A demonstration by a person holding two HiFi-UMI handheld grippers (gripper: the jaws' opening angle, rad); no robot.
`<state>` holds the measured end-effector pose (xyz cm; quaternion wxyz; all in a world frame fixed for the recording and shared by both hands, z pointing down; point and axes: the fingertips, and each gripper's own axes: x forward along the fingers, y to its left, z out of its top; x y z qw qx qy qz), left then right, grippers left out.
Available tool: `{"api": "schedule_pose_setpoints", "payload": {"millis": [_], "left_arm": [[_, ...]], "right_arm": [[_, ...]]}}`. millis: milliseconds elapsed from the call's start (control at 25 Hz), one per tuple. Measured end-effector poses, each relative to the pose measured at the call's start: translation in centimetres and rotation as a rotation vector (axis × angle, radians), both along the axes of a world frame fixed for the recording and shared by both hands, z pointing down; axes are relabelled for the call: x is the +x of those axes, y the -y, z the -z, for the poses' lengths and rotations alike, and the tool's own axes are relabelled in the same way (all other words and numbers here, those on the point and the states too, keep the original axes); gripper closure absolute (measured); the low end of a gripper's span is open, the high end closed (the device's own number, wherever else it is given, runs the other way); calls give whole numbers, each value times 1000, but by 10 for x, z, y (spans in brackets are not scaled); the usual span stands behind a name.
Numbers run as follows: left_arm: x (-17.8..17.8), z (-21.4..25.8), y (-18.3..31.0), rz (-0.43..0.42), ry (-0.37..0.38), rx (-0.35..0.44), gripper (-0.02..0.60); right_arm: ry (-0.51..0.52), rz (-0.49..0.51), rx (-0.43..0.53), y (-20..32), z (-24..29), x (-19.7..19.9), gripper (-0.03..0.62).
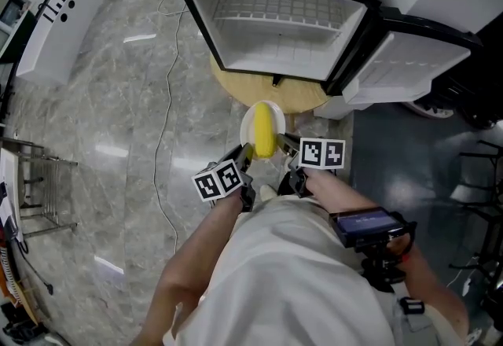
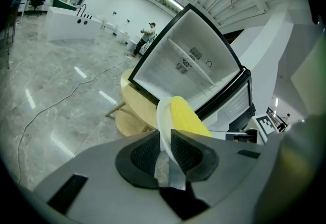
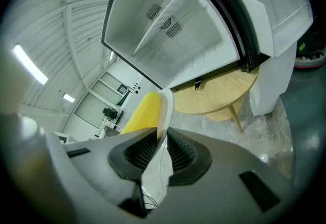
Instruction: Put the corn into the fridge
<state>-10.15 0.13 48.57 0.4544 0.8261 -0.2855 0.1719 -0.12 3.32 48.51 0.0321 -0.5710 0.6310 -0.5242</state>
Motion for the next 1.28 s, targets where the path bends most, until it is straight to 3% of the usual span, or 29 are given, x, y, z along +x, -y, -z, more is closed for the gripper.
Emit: {"api": "schedule_pose_setpoints", "payload": {"millis": [600,1280], "left_arm": [[6,-9,38,8,21,4,512],[51,-17,115,17,2,4,512]], "right_arm": [[-9,21,-9,40,-10,8,542],[-34,63,5,121,-14,51,542]]}}
